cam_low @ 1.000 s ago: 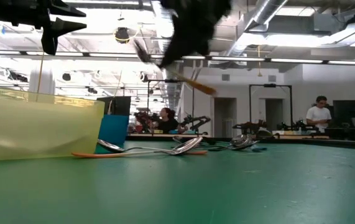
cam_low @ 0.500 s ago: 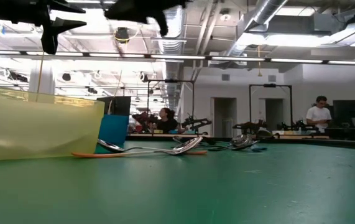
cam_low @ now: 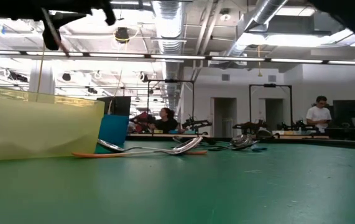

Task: Sort silverware by color (type)
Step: Put the orange spoon into the green bin, then put the black spoon into the dark blue bin

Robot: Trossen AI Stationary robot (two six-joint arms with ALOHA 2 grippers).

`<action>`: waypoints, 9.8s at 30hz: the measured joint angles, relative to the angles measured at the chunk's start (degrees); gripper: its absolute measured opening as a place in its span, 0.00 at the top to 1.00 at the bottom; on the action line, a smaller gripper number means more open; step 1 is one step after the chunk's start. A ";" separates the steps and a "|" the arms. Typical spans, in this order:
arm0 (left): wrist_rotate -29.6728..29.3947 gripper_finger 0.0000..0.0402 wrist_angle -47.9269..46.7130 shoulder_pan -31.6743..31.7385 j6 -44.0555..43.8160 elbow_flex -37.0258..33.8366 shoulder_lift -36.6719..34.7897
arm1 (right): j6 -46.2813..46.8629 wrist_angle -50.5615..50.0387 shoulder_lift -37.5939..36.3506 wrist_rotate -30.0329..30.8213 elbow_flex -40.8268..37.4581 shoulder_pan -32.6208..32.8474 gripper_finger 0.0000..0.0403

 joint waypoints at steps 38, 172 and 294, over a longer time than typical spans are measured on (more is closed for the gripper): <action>3.29 0.73 0.04 0.02 0.26 0.00 0.00 | 0.54 -14.64 15.87 -13.75 10.74 -1.43 1.00; -23.94 0.73 -5.59 0.07 5.29 -0.04 0.02 | -2.04 -5.09 -31.16 1.76 -64.71 -27.92 0.44; -21.32 0.73 -11.50 0.12 -0.59 -0.02 0.02 | 11.83 -41.84 -28.48 -9.88 -55.77 -30.55 0.46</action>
